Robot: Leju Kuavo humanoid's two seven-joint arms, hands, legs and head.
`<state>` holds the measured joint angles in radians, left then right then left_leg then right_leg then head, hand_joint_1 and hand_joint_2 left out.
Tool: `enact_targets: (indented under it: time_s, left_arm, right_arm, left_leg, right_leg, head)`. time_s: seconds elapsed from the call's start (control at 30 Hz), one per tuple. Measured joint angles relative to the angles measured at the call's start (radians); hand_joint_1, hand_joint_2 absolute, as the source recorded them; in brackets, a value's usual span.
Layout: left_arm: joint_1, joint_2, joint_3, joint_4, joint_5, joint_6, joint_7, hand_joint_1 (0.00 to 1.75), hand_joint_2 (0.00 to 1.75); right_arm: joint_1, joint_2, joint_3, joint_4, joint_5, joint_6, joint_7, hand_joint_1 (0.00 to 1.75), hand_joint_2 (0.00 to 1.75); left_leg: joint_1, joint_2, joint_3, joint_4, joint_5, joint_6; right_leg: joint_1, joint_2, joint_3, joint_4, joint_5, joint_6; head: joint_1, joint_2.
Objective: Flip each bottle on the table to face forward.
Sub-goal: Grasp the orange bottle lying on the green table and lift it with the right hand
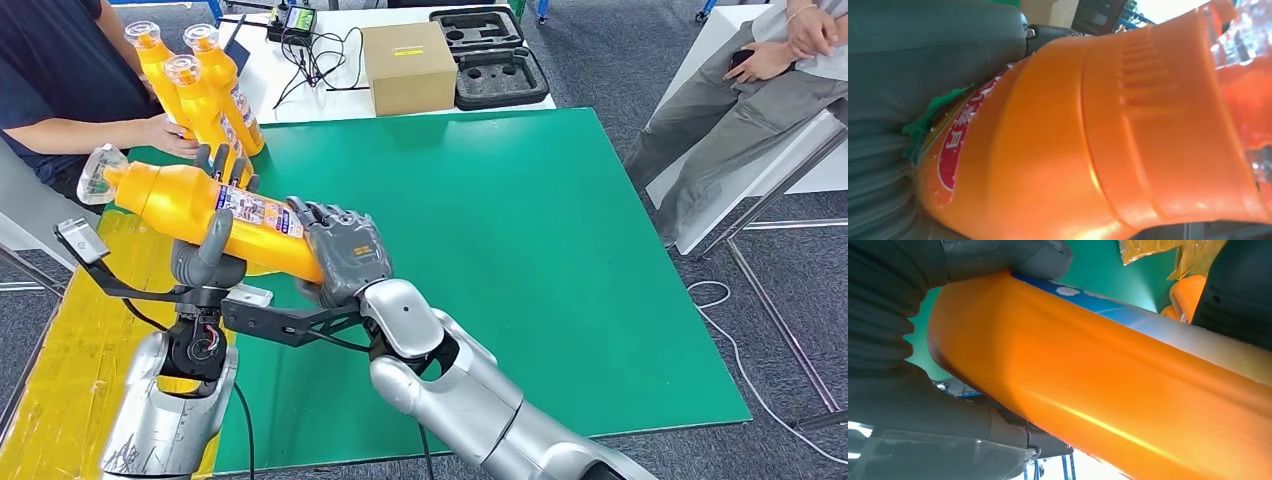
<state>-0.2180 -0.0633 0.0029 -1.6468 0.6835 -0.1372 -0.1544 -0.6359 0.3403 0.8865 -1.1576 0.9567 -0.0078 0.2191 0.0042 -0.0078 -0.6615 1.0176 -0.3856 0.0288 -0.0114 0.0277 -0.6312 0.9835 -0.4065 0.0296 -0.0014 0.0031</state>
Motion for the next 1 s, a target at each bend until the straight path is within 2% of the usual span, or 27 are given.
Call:
enact_targets:
  time_s: [0.07, 0.1, 0.77, 0.8, 0.9, 0.93, 1.0]
  left_arm:
    - [0.0, 0.0, 0.004, -0.003, -0.006, 0.008, 0.0, 1.53, 1.75]
    - [0.0, -0.001, 0.006, -0.005, -0.009, 0.011, 0.001, 1.75, 1.75]
    - [-0.006, -0.023, 0.033, -0.014, -0.031, 0.021, 0.0, 1.75, 1.75]
    - [-0.007, -0.024, 0.034, -0.014, -0.032, 0.022, 0.0, 1.75, 1.75]
    - [-0.013, -0.025, 0.038, -0.014, -0.036, 0.024, 0.001, 1.75, 1.75]
    - [-0.018, -0.025, 0.039, -0.013, -0.037, 0.025, 0.001, 1.75, 1.75]
    - [-0.03, -0.024, 0.042, -0.012, -0.042, 0.027, 0.002, 1.75, 1.75]
  right_arm:
    - [-0.002, -0.002, 0.01, -0.003, -0.003, 0.003, 0.003, 1.75, 1.75]
    - [-0.004, -0.003, 0.013, -0.004, -0.006, 0.004, 0.004, 1.75, 1.75]
    - [-0.031, -0.006, 0.033, 0.004, -0.043, 0.007, 0.003, 1.75, 1.75]
    - [-0.033, -0.006, 0.033, 0.006, -0.045, 0.007, 0.003, 1.5, 1.75]
    - [-0.038, -0.005, 0.034, 0.014, -0.05, 0.005, 0.001, 0.19, 0.44]
    - [-0.038, -0.005, 0.035, 0.016, -0.05, 0.002, -0.003, 0.0, 0.0]
    - [-0.034, -0.008, 0.037, 0.018, -0.046, -0.013, -0.014, 0.0, 0.0]
  left_leg:
    - [0.0, 0.0, 0.0, 0.0, 0.0, 0.0]
    - [0.0, 0.0, 0.0, 0.0, 0.0, 0.0]
    - [0.0, 0.0, 0.0, 0.0, 0.0, 0.0]
    - [0.0, 0.0, 0.0, 0.0, 0.0, 0.0]
    - [0.0, 0.0, 0.0, 0.0, 0.0, 0.0]
    - [0.0, 0.001, 0.0, 0.0, 0.0, 0.0]
    - [0.0, 0.0, 0.0, 0.0, 0.0, 0.0]
  right_leg:
    - [0.0, 0.0, 0.0, 0.0, 0.0, 0.0]
    - [0.0, 0.0, 0.0, 0.0, 0.0, 0.0]
    - [0.0, 0.0, 0.0, 0.0, 0.0, 0.0]
    - [0.0, 0.0, 0.0, 0.0, 0.0, 0.0]
    - [0.0, 0.0, 0.0, 0.0, 0.0, 0.0]
    - [0.0, 0.0, -0.001, 0.0, 0.0, 0.0]
    - [0.0, 0.0, -0.001, 0.0, 0.0, 0.0]
  head:
    - [0.0, 0.0]
    - [0.0, 0.0]
    - [0.0, 0.0]
    - [0.0, 0.0]
    - [0.0, 0.0]
    - [0.0, 0.0]
    - [0.0, 0.0]
